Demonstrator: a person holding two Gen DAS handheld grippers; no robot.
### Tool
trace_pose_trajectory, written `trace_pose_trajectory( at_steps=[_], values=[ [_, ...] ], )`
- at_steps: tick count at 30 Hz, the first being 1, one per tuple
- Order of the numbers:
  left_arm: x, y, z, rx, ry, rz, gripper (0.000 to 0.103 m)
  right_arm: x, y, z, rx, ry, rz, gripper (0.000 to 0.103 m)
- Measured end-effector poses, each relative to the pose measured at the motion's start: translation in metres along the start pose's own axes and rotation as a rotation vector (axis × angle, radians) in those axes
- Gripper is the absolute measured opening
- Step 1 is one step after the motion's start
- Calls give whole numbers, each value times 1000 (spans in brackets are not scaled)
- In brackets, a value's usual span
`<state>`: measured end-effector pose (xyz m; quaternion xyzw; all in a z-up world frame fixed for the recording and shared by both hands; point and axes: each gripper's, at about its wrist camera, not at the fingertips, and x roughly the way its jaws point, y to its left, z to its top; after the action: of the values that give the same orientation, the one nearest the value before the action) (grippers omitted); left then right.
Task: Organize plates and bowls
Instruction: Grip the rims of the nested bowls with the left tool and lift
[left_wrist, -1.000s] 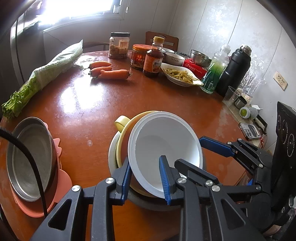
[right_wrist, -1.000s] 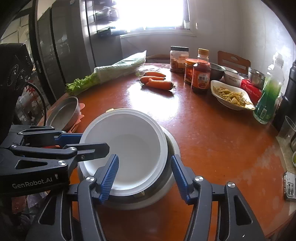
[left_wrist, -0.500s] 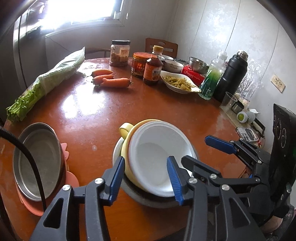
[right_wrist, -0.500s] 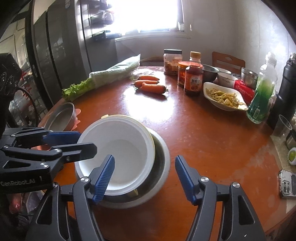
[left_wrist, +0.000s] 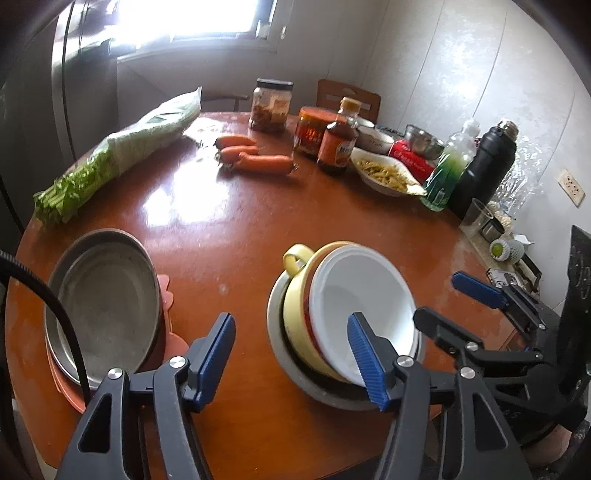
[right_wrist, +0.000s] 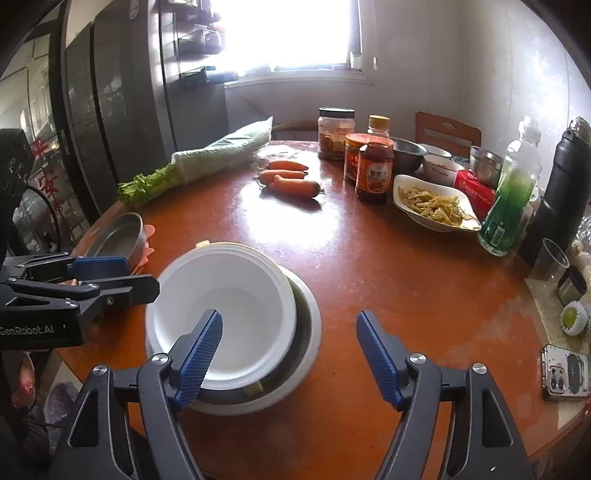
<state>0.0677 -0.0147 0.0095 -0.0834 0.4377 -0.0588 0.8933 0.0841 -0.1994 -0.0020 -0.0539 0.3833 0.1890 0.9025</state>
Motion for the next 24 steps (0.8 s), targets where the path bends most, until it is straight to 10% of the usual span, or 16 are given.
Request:
trace_pose_trajectory(
  at_steps=[24],
  values=[
    [61, -6, -4, -35, 145, -46, 69, 43, -9, -17, 61, 114, 89, 77]
  ],
)
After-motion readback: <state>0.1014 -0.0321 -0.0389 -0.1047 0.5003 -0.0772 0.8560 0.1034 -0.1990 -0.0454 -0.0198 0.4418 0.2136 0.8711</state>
